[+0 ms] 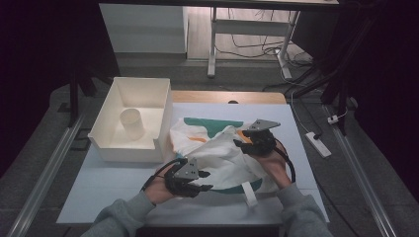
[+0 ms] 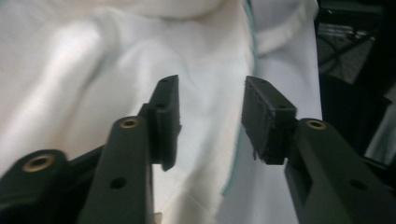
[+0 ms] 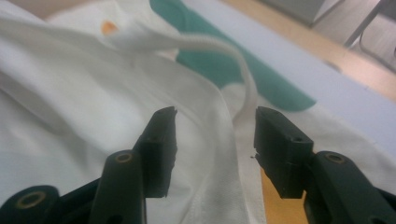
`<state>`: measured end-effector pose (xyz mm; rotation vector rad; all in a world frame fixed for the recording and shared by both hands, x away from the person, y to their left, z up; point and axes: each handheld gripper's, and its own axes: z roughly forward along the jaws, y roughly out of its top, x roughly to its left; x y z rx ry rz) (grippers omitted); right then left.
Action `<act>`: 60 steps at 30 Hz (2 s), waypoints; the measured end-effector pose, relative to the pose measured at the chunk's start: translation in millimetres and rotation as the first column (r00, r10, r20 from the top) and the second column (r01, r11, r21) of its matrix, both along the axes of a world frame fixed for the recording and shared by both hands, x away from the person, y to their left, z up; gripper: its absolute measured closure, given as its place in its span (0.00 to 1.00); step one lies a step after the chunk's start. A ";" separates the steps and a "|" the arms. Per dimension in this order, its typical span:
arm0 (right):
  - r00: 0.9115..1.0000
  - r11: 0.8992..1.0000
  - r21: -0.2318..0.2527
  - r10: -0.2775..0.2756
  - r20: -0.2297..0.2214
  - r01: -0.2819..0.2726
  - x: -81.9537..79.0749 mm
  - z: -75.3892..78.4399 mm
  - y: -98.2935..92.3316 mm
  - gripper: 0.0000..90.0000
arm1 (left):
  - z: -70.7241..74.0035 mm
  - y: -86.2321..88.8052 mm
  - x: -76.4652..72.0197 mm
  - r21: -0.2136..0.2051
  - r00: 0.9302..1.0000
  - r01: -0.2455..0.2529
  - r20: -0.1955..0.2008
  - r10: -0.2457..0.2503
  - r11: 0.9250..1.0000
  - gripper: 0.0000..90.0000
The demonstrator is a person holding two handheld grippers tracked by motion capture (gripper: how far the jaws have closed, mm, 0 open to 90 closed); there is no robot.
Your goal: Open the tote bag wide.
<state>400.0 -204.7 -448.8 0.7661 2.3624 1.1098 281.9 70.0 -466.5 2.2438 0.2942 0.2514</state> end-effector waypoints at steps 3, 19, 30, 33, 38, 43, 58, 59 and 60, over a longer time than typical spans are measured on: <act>0.999 0.998 0.050 0.032 -0.008 -0.032 -13.0 9.1 -3.6 0.53 | 12.6 5.5 0.3 -0.026 0.999 -0.044 0.028 0.045 0.999 0.58; 0.990 0.992 0.012 0.125 -0.064 -0.125 -55.4 2.8 4.0 0.53 | 38.2 13.6 51.1 -0.052 0.968 -0.249 -0.013 0.249 0.967 0.47; 0.986 0.989 0.001 0.144 -0.082 -0.145 -64.5 -1.4 9.3 0.53 | 25.2 -10.1 86.8 0.046 0.964 -0.255 -0.064 0.258 0.966 0.45; 0.985 0.988 -0.007 0.151 -0.089 -0.152 -65.8 -4.3 12.3 0.53 | 17.8 -14.8 90.1 0.095 0.965 -0.244 -0.071 0.251 0.965 0.45; 0.983 0.988 -0.023 0.152 -0.105 -0.156 -65.9 -10.2 16.3 0.53 | 11.8 -17.3 92.5 0.123 0.966 -0.235 -0.077 0.245 0.964 0.44; 0.981 0.987 -0.031 0.155 -0.112 -0.160 -65.8 -13.9 18.3 0.53 | 4.1 -18.0 95.4 0.159 0.964 -0.232 -0.096 0.249 0.960 0.42; 0.978 0.985 -0.092 0.134 -0.159 -0.149 -60.7 -27.9 22.4 0.52 | -24.3 -27.7 101.1 0.295 0.960 -0.230 -0.088 0.266 0.927 0.51; 0.979 0.984 -0.103 0.128 -0.161 -0.146 -60.1 -29.2 22.7 0.52 | -23.4 -27.2 100.9 0.290 0.960 -0.228 -0.089 0.264 0.929 0.55; 0.979 0.984 -0.111 0.121 -0.164 -0.140 -59.4 -30.6 23.2 0.52 | -22.4 -26.7 100.5 0.285 0.962 -0.229 -0.083 0.262 0.931 0.60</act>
